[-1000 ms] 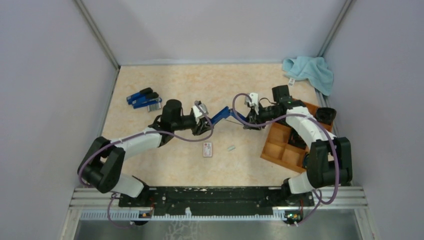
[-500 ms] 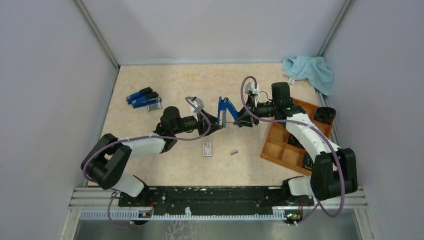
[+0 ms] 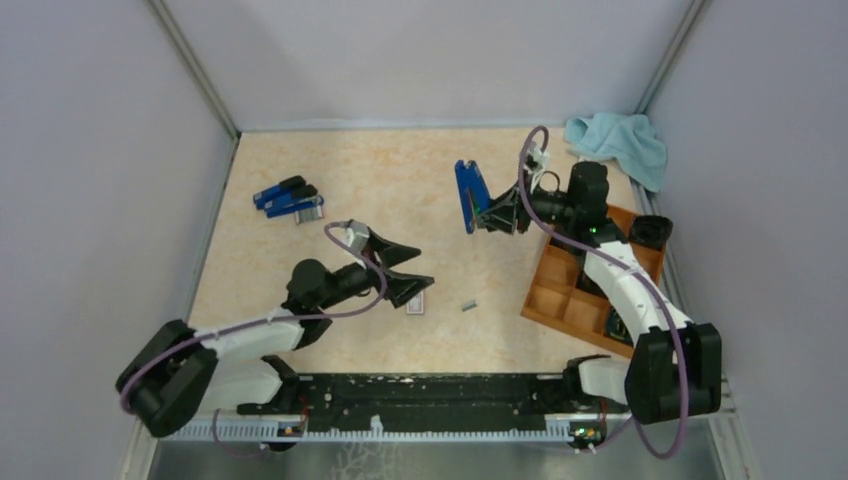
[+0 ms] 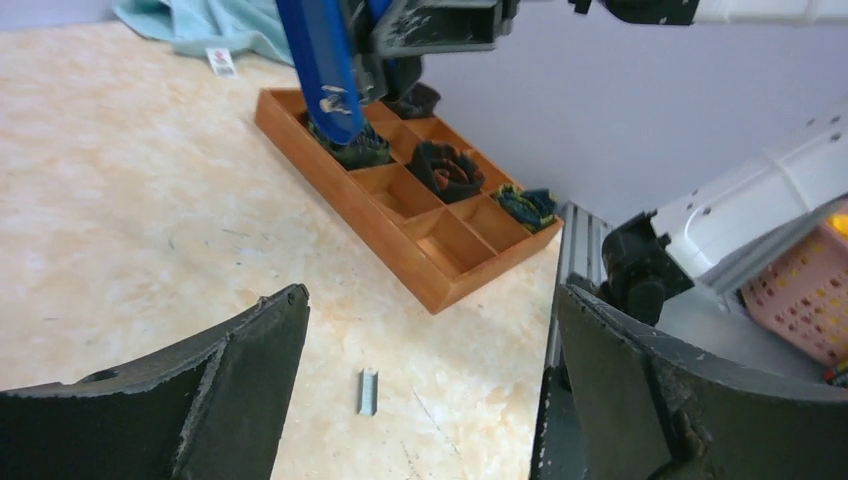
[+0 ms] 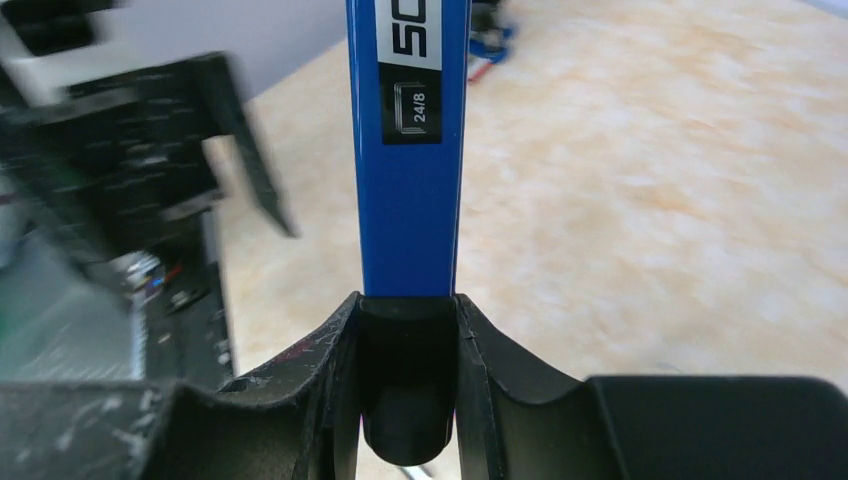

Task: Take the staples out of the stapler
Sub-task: Unload the staple at the center of the board, then place the stapler at the center of the board.

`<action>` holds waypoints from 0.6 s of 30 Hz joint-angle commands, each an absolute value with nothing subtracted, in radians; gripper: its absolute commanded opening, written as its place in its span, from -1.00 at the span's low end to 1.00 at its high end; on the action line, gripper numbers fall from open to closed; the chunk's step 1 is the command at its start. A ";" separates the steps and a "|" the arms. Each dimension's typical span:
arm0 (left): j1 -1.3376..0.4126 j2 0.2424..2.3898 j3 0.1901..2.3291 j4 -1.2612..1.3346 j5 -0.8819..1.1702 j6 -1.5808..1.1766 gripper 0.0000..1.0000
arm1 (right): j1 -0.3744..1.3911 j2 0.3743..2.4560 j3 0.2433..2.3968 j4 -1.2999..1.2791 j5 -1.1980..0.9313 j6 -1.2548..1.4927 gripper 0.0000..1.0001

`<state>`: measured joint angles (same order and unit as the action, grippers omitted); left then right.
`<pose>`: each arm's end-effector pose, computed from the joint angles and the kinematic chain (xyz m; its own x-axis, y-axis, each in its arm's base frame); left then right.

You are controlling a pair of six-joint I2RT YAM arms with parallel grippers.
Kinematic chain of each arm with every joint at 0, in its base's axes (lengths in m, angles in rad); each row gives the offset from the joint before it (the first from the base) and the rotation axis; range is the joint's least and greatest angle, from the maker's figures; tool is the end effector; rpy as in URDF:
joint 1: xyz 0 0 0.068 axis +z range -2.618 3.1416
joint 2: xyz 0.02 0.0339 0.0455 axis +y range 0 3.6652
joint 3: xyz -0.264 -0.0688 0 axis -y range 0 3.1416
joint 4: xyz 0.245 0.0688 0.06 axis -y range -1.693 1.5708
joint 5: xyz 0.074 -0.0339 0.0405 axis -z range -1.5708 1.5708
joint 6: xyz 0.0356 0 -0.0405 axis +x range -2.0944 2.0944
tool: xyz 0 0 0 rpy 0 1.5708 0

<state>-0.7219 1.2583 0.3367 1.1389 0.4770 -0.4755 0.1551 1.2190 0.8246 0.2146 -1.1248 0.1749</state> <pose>0.1677 -0.1695 0.2286 -0.2789 -0.2963 -0.9135 0.8952 0.2642 -0.3590 0.2580 0.0729 0.3066 -0.3382 0.0231 -0.9408 -0.8985 0.2895 0.3301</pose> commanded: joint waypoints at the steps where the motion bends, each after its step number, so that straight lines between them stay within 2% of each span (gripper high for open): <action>1: -0.717 0.999 0.271 0.825 0.240 -0.420 0.99 | 0.140 1.244 0.999 -0.073 -0.711 -0.077 -1.00; 4: -0.713 0.821 0.243 0.603 0.076 -0.435 0.99 | 0.146 1.353 1.103 -0.181 -0.482 -0.169 -1.00; 9: -0.699 0.636 0.132 0.540 -0.025 -0.484 0.99 | 0.151 1.608 1.334 -0.346 -0.272 -0.245 -1.00; 14: -0.696 0.620 0.136 0.479 -0.032 -0.485 0.99 | 0.166 1.902 1.605 -0.529 -0.164 -0.295 -1.00; 18: -0.696 0.641 0.165 0.419 -0.048 -0.457 0.99 | 0.185 2.053 1.754 -0.586 -0.084 -0.313 -1.00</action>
<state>-0.7002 0.6331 0.1307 0.5007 -0.0063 -0.4770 0.1612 1.9785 1.5890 -0.4980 -0.1989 -0.2607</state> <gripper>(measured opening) 0.994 0.325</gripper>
